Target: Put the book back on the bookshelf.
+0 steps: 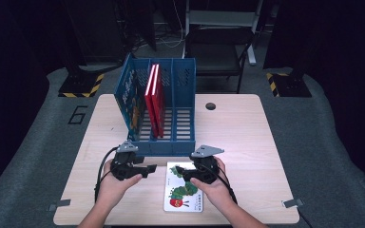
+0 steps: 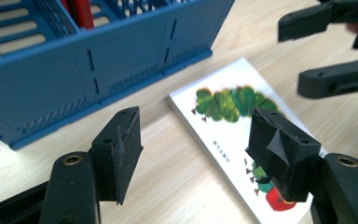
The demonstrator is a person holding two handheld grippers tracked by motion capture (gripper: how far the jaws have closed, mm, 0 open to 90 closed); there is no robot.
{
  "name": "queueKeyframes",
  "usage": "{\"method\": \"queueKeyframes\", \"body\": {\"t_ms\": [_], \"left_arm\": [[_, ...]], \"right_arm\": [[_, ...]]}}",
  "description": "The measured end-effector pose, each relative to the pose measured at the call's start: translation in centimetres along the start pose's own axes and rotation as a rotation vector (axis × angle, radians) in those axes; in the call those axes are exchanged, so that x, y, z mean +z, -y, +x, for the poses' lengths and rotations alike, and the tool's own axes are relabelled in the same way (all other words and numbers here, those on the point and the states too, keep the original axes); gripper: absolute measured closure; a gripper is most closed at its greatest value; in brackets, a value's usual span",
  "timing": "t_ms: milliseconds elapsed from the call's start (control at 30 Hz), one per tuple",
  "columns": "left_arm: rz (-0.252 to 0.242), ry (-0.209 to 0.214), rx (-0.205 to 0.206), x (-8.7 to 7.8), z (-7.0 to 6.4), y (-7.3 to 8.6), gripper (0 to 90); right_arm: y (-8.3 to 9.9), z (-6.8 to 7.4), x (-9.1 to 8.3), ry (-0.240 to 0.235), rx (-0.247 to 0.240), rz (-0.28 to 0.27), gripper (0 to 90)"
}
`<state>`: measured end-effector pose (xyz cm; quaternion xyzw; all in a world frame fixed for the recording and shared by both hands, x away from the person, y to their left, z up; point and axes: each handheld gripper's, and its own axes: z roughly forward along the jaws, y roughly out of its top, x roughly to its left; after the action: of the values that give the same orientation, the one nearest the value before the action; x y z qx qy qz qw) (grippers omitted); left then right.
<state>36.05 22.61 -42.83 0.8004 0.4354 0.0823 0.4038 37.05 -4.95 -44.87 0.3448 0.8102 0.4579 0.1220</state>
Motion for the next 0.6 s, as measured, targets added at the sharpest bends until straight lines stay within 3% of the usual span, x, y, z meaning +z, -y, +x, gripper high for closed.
{"method": "queueKeyframes", "body": {"t_ms": [200,467,600], "left_arm": [[-0.019,0.042,0.015,0.9,-0.1,1.8,34.4],[0.006,0.071,0.001,3.2,-0.1,3.4,32.2],[0.021,0.088,0.027,4.2,-0.6,3.7,31.6]], "right_arm": [[2.0,-0.2,-0.6,0.022,0.025,0.010,29.0],[3.7,-0.8,-0.4,0.079,-0.016,0.042,29.1],[4.7,-1.2,-0.1,0.059,0.039,0.081,28.2]]}}
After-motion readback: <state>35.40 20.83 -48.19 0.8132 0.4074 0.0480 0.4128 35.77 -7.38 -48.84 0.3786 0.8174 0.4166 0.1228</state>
